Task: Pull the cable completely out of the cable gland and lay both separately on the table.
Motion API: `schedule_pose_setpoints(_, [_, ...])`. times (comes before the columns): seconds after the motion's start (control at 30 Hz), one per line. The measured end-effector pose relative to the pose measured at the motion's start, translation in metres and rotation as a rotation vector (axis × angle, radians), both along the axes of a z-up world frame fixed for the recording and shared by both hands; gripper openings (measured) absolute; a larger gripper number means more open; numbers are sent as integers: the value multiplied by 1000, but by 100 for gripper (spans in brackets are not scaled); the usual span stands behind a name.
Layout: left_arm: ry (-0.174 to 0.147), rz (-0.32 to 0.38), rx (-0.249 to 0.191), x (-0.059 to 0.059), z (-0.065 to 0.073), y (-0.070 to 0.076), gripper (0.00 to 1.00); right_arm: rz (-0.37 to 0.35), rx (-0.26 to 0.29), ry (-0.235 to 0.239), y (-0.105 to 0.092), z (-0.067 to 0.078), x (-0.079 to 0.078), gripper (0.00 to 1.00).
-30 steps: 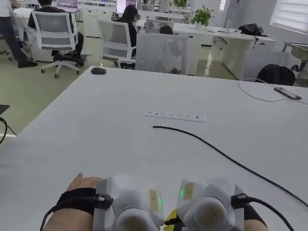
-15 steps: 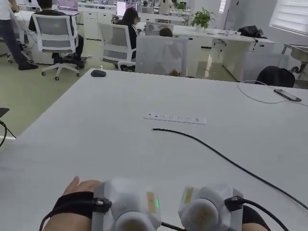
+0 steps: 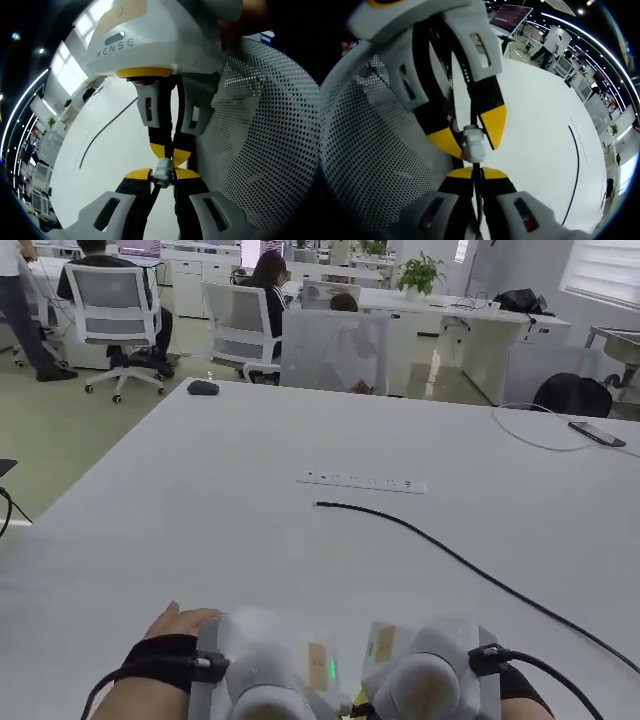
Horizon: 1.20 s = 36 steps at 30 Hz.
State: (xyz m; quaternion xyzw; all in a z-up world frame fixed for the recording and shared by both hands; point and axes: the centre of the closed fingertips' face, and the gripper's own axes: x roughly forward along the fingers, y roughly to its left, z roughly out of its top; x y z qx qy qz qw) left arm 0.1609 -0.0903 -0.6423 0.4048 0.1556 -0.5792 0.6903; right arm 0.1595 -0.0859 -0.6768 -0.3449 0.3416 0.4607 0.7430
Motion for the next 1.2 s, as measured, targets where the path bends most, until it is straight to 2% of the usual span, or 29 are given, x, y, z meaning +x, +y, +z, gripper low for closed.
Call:
schedule_pose_setpoints(0.1, [-1, 18, 4, 4, -1, 2, 17, -1, -15, -15, -1, 0, 2, 3])
schedule_pose_setpoints(0.2, [-1, 42, 8, 8, -1, 6, 17, -22, -14, -10, -4, 0, 4, 3])
schedule_pose_setpoints(0.27, [-8, 57, 16, 11, -2, 8, 17, -38, -66, -7, -14, -6, 5, 3])
schedule_pose_setpoints(0.47, [-13, 90, 23, 17, -2, 14, 17, -93, -123, 18, -30, -14, 6, 3])
schedule_pose_setpoints(0.57, [-15, 98, 28, 18, -3, 15, 17, -117, -119, 41, -33, -15, 5, 3])
schedule_pose_setpoints(0.67, [-12, 110, 27, 21, -3, 17, 17, -146, -154, 59, -42, -20, 4, 3])
schedule_pose_setpoints(0.87, [-9, 106, 28, 19, -3, 17, 17, -134, -154, 76, -40, -21, 1, 4])
schedule_pose_setpoints(0.93, [0, 94, 17, 15, -2, 13, 17, -104, -72, 36, -23, -11, 6, 11])
schedule_pose_setpoints(0.97, [-6, 79, 17, 13, -1, 11, 17, -85, -20, 11, -12, -5, 7, 16])
schedule_pose_setpoints(1.0, [-15, 64, 19, 12, -1, 10, 17, -60, -6, 9, -7, -2, 6, 19])
schedule_pose_setpoints(1.03, [-20, 50, 14, 10, 0, 8, 17, -20, 2, 1, -2, 0, 3, 15])
schedule_pose_setpoints(1.1, [-6, 47, 15, 8, -1, 8, 17, -27, -12, -2, -4, 1, 2, 5])
schedule_pose_setpoints(1.2, [-3, 34, 17, 6, -2, 6, 17, -52, -7, 30, -7, -3, 1, 4])
